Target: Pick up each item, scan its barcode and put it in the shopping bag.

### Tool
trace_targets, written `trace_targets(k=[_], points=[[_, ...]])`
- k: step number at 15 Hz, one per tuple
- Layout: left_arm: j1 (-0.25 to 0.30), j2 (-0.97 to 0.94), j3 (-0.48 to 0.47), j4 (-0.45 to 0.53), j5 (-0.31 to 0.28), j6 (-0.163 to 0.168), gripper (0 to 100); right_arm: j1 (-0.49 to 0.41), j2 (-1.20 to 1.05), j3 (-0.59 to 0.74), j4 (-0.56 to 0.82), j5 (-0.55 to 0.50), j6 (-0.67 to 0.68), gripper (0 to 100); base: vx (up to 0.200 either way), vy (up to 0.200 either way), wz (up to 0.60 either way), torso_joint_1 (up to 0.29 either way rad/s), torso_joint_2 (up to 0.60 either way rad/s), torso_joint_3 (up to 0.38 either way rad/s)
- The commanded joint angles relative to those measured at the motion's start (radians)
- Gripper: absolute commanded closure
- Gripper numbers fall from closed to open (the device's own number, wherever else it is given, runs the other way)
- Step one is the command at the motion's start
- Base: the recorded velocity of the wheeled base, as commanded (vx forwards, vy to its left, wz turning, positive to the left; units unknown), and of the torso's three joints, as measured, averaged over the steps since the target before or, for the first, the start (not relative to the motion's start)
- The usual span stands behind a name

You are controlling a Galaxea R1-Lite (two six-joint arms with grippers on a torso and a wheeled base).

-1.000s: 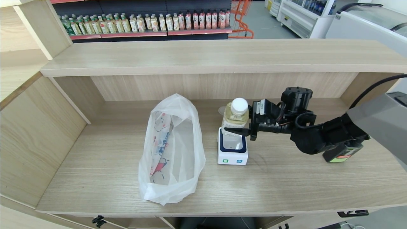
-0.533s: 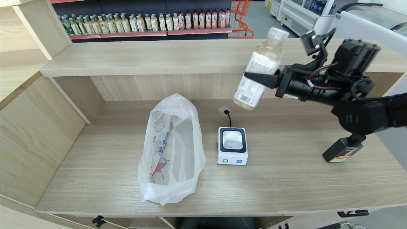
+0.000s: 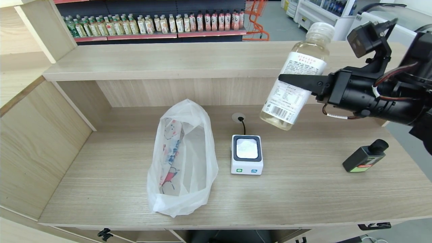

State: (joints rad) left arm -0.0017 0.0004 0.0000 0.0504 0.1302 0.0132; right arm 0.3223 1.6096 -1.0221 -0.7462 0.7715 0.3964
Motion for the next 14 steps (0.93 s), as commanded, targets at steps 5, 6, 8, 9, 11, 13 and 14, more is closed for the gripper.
trace_targets(k=[5,6,8,9,11,13,14], points=[[0.0,0.0,0.0,0.0,0.0,-0.002,0,0.064,-0.082,-0.007,0.08,-0.029,0.165,100,0.0,0.2,0.0,0.002,0.0,0.003],[0.0,0.0,0.0,0.0,0.0,-0.001,0,0.141,-0.073,-0.013,0.083,-0.124,0.208,100,0.0,0.2,0.0,0.007,0.0,0.007],[0.0,0.0,0.0,0.0,0.0,-0.001,0,0.198,-0.034,-0.013,0.139,-0.228,0.213,100,0.0,0.0,0.0,0.0,0.0,0.0],[0.0,0.0,0.0,0.0,0.0,-0.001,0,0.208,-0.011,-0.009,0.159,-0.27,0.213,100,0.0,0.0,0.0,0.0,0.0,0.0],[0.0,0.0,0.0,0.0,0.0,0.001,0,0.208,0.046,0.005,0.162,-0.288,0.213,100,0.0,0.0,0.0,0.0,0.0,0.0],[0.0,0.0,0.0,0.0,0.0,-0.001,0,0.207,0.099,0.013,0.16,-0.291,0.21,100,0.0,0.0,0.0,0.0,0.0,0.0],[0.0,0.0,0.0,0.0,0.0,-0.001,0,0.208,0.124,0.016,0.157,-0.291,0.2,100,0.0,0.0,0.0,0.0,0.0,0.0]])
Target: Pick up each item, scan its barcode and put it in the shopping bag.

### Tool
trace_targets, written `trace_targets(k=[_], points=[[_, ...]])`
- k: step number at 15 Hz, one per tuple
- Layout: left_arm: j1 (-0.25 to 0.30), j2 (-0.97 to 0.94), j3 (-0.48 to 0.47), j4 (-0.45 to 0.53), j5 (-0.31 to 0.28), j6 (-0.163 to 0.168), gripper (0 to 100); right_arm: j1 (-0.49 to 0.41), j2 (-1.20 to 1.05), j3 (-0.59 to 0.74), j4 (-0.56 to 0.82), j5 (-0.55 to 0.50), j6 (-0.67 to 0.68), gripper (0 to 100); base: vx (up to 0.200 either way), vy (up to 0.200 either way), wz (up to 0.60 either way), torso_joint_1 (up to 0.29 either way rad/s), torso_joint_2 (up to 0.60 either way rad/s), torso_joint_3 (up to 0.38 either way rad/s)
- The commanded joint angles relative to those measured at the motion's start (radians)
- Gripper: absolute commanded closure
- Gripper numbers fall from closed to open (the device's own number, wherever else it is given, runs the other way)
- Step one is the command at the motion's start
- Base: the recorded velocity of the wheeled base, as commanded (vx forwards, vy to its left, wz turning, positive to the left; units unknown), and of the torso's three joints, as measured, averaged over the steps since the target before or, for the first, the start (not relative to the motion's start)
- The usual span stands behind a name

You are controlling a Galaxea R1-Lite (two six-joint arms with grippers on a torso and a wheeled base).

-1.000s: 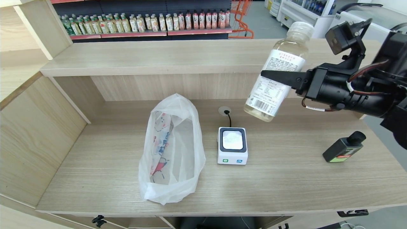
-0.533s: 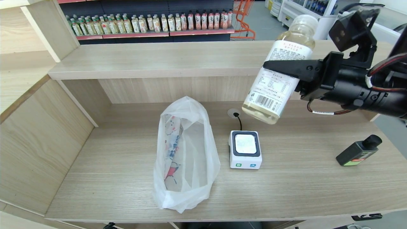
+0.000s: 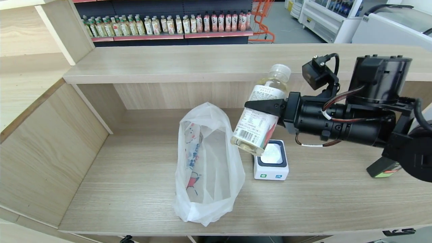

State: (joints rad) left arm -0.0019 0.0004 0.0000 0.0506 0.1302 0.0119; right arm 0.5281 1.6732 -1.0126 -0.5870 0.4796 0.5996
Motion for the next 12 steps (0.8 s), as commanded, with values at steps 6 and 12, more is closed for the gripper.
trace_targets(k=[6,12], points=[[0.0,0.0,0.0,0.0,0.0,0.0,0,0.007,0.278,0.005,-0.142,0.014,-0.374,100,0.0,0.0,0.0,0.0,0.0,0.0],[0.0,0.0,0.0,0.0,0.0,0.0,0,0.049,0.467,-0.07,-0.35,0.022,-0.388,100,0.0,0.0,0.0,0.0,0.0,0.0]])
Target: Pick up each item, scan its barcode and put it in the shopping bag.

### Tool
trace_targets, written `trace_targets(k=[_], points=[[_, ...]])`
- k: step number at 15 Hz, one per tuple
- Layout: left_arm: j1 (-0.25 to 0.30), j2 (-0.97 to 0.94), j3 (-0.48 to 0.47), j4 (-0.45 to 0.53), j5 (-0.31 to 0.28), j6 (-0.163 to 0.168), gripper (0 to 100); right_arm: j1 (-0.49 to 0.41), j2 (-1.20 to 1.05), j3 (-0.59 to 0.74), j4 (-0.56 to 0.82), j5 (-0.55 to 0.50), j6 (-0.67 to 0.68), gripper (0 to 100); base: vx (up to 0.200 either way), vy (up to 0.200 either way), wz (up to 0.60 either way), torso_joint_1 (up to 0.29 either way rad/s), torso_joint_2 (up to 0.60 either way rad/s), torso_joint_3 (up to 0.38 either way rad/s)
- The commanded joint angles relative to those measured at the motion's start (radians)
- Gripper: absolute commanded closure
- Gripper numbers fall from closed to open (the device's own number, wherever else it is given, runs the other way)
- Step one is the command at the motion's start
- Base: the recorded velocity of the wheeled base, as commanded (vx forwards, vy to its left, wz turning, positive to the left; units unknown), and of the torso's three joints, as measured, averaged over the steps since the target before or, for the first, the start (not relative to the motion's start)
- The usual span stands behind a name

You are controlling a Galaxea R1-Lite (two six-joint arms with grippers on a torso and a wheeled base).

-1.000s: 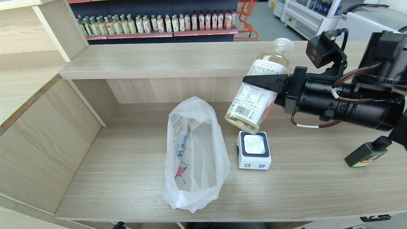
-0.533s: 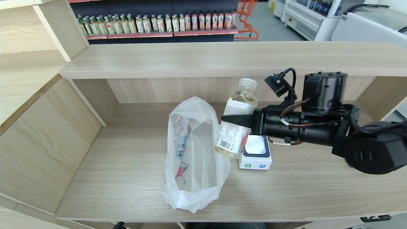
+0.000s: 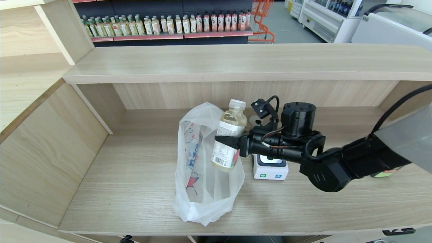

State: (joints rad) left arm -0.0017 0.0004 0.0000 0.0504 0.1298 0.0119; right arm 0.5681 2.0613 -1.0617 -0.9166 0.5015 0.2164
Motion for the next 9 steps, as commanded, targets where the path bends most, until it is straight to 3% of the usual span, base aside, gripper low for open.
trace_targets(k=[1,9], points=[[0.0,0.0,0.0,0.0,0.001,0.0,0,0.016,0.117,-0.043,-0.044,0.0,-0.018,100,0.0,0.0,0.0,0.0,0.0,0.0],[0.0,0.0,0.0,0.0,0.001,0.0,0,0.03,0.3,-0.129,-0.245,-0.001,-0.252,100,0.0,0.0,0.0,0.0,0.0,0.0]])
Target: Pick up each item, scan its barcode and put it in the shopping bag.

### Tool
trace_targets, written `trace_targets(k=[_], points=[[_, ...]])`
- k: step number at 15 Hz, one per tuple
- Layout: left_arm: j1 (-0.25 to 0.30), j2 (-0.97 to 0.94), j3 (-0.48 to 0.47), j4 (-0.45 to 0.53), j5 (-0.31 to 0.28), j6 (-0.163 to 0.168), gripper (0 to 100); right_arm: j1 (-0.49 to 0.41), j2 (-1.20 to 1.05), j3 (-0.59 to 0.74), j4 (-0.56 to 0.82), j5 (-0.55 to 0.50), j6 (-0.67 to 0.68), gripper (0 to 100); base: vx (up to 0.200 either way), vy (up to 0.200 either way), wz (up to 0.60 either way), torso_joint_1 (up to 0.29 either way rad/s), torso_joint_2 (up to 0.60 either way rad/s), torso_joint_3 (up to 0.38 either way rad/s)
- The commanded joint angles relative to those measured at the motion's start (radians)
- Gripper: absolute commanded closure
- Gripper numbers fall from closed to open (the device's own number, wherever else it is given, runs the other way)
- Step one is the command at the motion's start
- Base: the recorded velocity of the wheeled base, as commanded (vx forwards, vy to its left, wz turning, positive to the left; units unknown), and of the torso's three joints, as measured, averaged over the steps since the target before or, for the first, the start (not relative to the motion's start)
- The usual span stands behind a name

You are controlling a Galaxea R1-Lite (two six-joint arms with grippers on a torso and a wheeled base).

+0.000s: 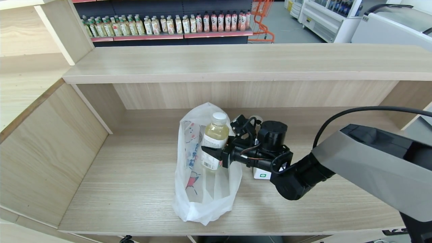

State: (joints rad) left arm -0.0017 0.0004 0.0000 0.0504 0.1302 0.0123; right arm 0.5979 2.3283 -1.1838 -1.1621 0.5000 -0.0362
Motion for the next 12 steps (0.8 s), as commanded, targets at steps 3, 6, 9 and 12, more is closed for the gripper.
trace_targets(k=[3,6,9,12], points=[[0.0,0.0,0.0,0.0,0.0,0.0,0,-0.03,-0.037,0.02,0.012,0.0,0.105,0,0.0,0.0,0.0,0.0,0.0,0.0],[0.0,0.0,0.0,0.0,0.0,0.0,0,-0.056,-0.227,0.062,0.03,0.006,0.444,0,0.0,0.0,0.0,0.0,0.0,0.0],[0.0,0.0,0.0,0.0,0.0,0.0,0,-0.115,-0.475,0.182,0.168,0.065,0.506,0,0.0,0.0,0.0,0.0,0.0,0.0],[0.0,0.0,0.0,0.0,0.0,0.0,0,-0.168,-0.748,0.434,0.196,0.138,0.469,0,0.0,0.0,0.0,0.0,0.0,0.0]])
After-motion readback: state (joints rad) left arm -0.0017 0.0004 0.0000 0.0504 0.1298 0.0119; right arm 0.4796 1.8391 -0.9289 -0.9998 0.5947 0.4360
